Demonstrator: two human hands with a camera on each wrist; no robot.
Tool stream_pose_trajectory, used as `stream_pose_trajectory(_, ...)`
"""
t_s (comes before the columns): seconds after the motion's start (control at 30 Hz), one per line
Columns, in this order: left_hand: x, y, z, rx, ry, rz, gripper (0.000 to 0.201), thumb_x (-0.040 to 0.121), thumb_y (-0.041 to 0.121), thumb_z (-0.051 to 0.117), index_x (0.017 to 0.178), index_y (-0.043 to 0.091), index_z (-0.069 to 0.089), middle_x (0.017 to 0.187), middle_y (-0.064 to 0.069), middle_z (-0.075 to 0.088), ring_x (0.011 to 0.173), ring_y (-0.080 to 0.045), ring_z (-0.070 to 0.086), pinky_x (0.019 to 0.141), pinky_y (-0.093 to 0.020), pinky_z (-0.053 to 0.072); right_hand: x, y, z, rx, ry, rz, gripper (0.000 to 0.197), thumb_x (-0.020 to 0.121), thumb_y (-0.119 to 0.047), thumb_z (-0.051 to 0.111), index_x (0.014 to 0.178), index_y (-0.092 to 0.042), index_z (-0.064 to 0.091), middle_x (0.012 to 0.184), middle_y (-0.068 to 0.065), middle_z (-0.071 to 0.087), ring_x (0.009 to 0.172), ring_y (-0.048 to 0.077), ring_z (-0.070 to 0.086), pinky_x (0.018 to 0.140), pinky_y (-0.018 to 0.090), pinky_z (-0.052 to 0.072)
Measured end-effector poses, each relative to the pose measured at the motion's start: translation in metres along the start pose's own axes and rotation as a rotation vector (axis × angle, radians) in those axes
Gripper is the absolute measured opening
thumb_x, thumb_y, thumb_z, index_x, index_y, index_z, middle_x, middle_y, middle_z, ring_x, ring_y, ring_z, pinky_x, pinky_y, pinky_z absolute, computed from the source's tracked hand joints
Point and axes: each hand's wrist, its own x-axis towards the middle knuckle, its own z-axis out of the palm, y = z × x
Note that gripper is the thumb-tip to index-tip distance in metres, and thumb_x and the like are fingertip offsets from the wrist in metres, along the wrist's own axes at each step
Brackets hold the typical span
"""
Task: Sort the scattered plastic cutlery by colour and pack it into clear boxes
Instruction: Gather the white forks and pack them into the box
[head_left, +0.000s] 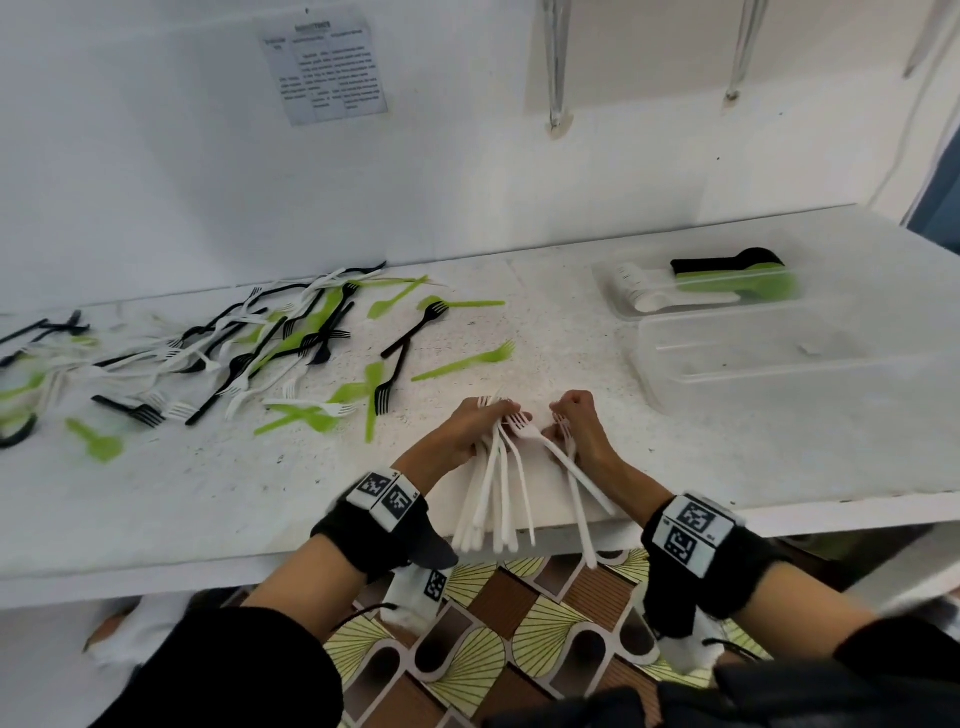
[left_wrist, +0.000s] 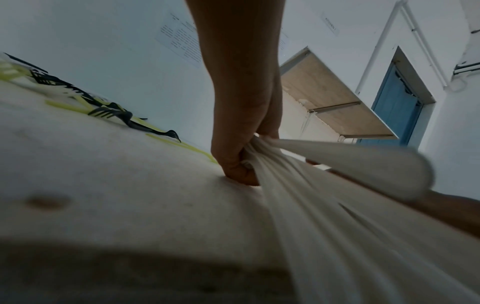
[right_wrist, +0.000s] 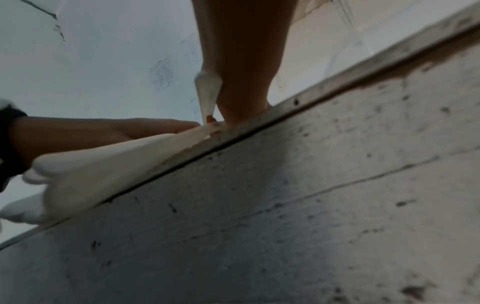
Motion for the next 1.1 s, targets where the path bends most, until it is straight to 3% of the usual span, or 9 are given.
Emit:
stream_pose_trajectory(0.1,-0.004,0.001,0.002,-0.078,-0.031,-0.009,0.021,0.094,0.009,0.049,0.082,0.002,0.066,0.077,0.000,0.072,0.061,-0.012,0.066,0.055,-0.022,0.055,-0.002,0.001,-0.001,0.083,-0.037,0.046,0.028,0.082,-0.041,0.048,0.085,-0.016,0.035,0.063,0.004,0.049,0.042,0.009,0.048,0.037,0.019,0.037)
stream_pose_trajectory(0.17,-0.008,0.000,0.004,-0.154,-0.024,-0.023,0.020,0.093,0.008,0.049,0.081,-0.001,0.064,0.073,-0.001,0.073,0.058,-0.014,0.066,0.054,-0.024,0.056,-0.003,-0.002,-0.001,0.089,-0.016,0.068,0.014,0.095,-0.023,0.037,0.083,-0.018,0.036,0.072,0.007,0.043,0.044,0.007,0.051,0.036,0.019,0.040)
stream_pose_trajectory(0.23,-0.008,-0.002,0.005,-0.211,0.031,-0.051,0.019,0.090,0.009,0.053,0.076,0.001,0.062,0.065,-0.002,0.071,0.055,-0.018,0.065,0.055,-0.028,0.056,-0.003,-0.004,-0.002,0.096,-0.021,0.074,0.017,0.097,-0.008,0.034,0.083,-0.016,0.039,0.075,0.009,0.042,0.054,0.014,0.054,0.037,0.022,0.046)
stream_pose_trajectory(0.33,-0.006,-0.006,0.003,-0.193,0.058,-0.024,0.022,0.089,0.010,0.058,0.067,0.005,0.058,0.058,-0.002,0.063,0.055,-0.018,0.060,0.058,-0.030,0.054,-0.004,-0.005,-0.005,0.125,-0.112,0.042,0.019,0.092,0.006,0.042,0.087,-0.011,0.049,0.077,0.010,0.050,0.063,0.016,0.060,0.049,0.029,0.055)
stream_pose_trajectory(0.4,-0.008,-0.007,0.002,-0.166,0.027,0.010,0.025,0.089,0.013,0.061,0.065,0.009,0.055,0.055,0.000,0.058,0.052,-0.014,0.059,0.052,-0.024,0.053,-0.004,-0.004,-0.006,0.134,-0.128,0.018,0.017,0.089,0.007,0.052,0.091,-0.009,0.053,0.075,0.009,0.058,0.061,0.011,0.065,0.053,0.025,0.055)
stream_pose_trajectory(0.57,-0.011,-0.006,0.002,-0.135,-0.022,0.032,0.020,0.091,0.024,0.058,0.077,0.010,0.058,0.068,-0.001,0.061,0.057,-0.011,0.061,0.056,-0.020,0.053,-0.006,-0.003,-0.004,0.085,-0.150,-0.036,0.014,0.081,0.003,0.065,0.083,-0.009,0.058,0.061,-0.003,0.067,0.058,0.007,0.065,0.053,0.019,0.052)
stream_pose_trajectory(0.77,-0.015,-0.008,0.006,-0.121,-0.079,0.070,0.014,0.092,0.018,0.056,0.084,0.008,0.061,0.066,0.003,0.068,0.063,-0.008,0.066,0.060,-0.019,0.053,-0.005,0.003,-0.002,-0.148,-0.106,-0.148,0.010,0.075,-0.006,0.074,0.079,-0.008,0.065,0.071,0.005,0.063,0.058,0.003,0.061,0.057,0.013,0.048)
stream_pose_trajectory(1.0,-0.008,-0.011,0.004,-0.111,0.158,0.065,0.012,0.088,0.014,0.063,0.078,0.007,0.063,0.073,-0.006,0.064,0.062,-0.014,0.060,0.060,-0.023,0.052,-0.013,0.002,0.000,-0.185,-0.187,-0.126,0.017,0.085,-0.020,0.066,0.091,-0.005,0.066,0.085,0.009,0.066,0.078,0.014,0.063,0.063,0.018,0.053)
stream_pose_trajectory(1.1,-0.006,-0.009,0.006,-0.084,0.211,0.068,0.020,0.089,0.013,0.061,0.069,0.009,0.058,0.065,-0.004,0.057,0.052,-0.011,0.055,0.051,-0.020,0.046,-0.020,0.006,-0.001,-0.455,-0.139,-0.307,0.014,0.079,-0.027,0.072,0.085,-0.016,0.065,0.086,0.006,0.061,0.078,0.009,0.057,0.071,0.014,0.049)
